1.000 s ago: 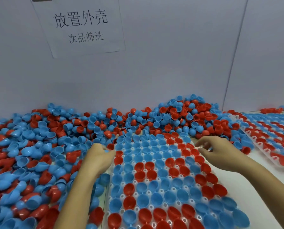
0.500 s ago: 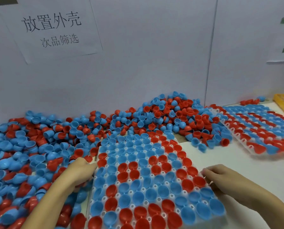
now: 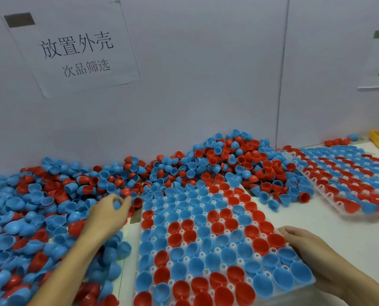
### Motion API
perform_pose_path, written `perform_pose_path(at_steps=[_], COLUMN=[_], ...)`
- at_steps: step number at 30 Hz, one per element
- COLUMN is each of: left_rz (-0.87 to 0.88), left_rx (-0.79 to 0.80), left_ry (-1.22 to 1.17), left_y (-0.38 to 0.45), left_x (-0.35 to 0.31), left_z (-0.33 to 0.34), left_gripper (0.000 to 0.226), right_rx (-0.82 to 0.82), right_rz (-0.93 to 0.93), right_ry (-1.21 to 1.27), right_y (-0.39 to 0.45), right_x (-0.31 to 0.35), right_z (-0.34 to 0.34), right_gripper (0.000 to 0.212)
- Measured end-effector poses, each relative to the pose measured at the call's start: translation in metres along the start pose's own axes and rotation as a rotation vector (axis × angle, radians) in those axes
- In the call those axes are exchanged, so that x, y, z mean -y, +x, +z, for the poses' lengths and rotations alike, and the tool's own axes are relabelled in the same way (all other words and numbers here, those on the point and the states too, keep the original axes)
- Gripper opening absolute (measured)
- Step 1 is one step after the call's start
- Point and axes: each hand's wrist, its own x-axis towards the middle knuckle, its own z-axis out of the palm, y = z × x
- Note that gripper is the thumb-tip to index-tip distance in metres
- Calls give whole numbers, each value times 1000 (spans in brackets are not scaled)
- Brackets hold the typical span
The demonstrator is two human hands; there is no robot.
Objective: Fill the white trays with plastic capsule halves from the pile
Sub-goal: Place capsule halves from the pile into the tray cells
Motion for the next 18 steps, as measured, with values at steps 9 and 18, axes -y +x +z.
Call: perform_pose_path(at_steps=[9, 18], left_rz=[103, -171], left_rx=[32, 373], left_ry=[268, 91], left_y=[-14, -27], left_x=[5, -8], left_z=[10, 24], left_gripper=[37, 36], right_rx=[10, -2], right_rz=[43, 65], right_ry=[37, -5], right_y=[0, 0], right_x=[-2, 2], right_z=[3, 5], right_gripper=[23, 23])
